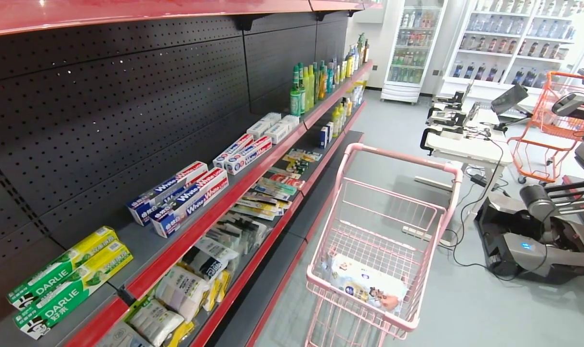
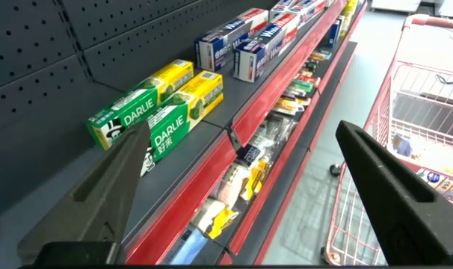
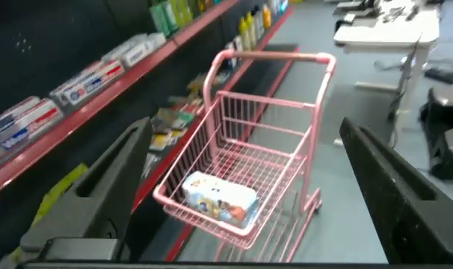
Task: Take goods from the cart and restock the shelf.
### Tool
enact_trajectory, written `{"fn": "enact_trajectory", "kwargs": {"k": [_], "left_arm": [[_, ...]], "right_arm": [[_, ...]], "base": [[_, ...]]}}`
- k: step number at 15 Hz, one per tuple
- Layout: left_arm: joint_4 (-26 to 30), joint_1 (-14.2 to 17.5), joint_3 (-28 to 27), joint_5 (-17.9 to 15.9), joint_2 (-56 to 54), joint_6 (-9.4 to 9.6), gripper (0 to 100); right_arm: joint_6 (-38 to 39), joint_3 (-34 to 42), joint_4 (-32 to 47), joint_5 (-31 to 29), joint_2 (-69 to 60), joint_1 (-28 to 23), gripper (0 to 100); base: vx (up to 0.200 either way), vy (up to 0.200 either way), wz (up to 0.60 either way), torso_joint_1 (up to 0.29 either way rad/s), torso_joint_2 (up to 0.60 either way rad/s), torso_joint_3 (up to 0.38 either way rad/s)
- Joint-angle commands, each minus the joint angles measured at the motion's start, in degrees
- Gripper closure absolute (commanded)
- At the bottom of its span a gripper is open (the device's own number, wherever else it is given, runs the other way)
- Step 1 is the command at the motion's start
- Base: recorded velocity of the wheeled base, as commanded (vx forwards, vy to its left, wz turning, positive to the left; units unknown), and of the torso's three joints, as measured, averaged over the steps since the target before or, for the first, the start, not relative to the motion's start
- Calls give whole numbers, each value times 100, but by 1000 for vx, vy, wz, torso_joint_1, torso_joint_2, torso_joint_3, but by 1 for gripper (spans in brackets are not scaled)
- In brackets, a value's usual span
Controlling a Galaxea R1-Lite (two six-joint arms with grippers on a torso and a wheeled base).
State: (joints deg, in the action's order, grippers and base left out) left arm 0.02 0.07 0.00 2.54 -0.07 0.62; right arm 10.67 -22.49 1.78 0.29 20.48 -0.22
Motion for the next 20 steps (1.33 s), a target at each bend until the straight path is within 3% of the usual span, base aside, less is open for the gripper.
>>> {"fn": "enact_trajectory", "kwargs": {"k": [1,2,3,5,10,13,20], "left_arm": [[-2,1,0,1,7,-1,0],[-2,1,0,1,7,-1,0],[-2,1,0,1,7,-1,0],[-2,1,0,1,7,-1,0],[-2,1,0,1,7,-1,0],[-2,1,0,1,7,-1,0],[-2,1,0,1,7,-1,0]], "right_arm": [[67,-2084,244,1588,4684,-31,0],[-258,-2163,244,1913,5300,-48,0],[-1313,-2295,165,2546,6530,-75,0],[-2657,-2558,182,3100,7655,-110,0],[-4266,-3314,235,3117,9439,286,0],[-4574,-3385,174,2247,9808,558,0],[-4793,-3886,182,2256,10415,576,0]], "base": [[0,0,0,0,0,0],[0,0,0,0,0,0],[0,0,0,0,0,0],[0,0,0,0,0,0],[0,0,0,0,0,0],[0,0,0,0,0,0],[0,0,0,-11,17,13]]}}
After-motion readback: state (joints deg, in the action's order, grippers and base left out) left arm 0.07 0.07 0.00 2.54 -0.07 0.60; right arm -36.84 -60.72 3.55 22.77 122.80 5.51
